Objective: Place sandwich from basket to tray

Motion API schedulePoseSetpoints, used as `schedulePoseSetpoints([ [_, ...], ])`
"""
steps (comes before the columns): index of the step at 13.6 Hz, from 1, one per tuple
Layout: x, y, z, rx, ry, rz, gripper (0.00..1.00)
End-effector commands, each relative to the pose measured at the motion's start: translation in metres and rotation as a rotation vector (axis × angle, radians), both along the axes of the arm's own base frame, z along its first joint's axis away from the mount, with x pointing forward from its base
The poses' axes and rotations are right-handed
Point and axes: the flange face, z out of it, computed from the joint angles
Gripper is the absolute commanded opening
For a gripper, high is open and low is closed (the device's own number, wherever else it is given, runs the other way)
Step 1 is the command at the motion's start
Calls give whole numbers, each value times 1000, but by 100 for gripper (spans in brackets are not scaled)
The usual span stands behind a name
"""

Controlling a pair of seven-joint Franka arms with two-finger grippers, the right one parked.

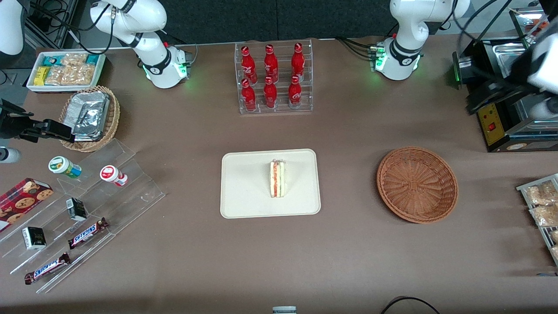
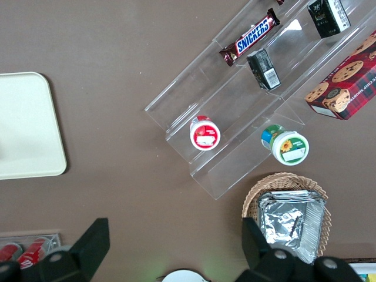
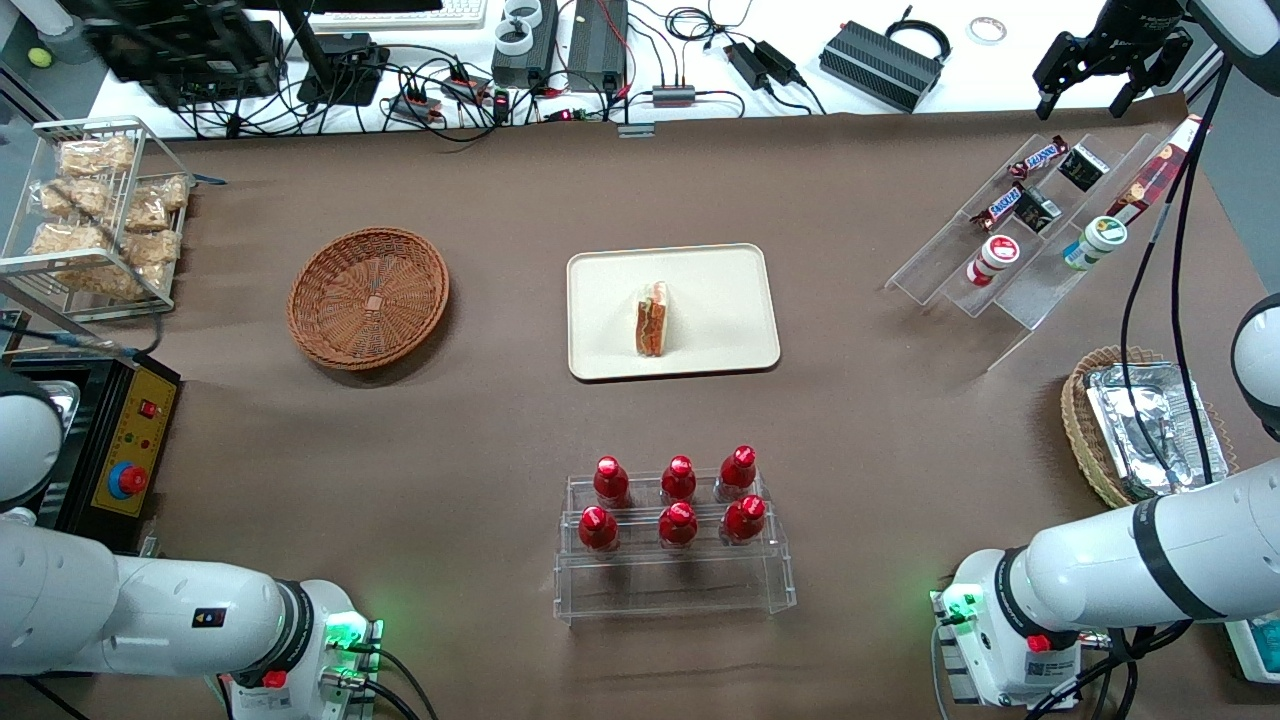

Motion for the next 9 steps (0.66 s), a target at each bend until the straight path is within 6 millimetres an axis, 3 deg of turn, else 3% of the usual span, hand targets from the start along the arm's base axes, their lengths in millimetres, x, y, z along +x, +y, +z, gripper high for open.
schedulePoseSetpoints([
  [1, -42, 11, 1, -23, 8, -69, 100],
  [3, -62, 25, 3, -32, -2, -95, 100],
  [5, -65, 30, 5, -27, -5, -120, 100],
  [9, -59, 11, 5, -20, 6, -171, 100],
])
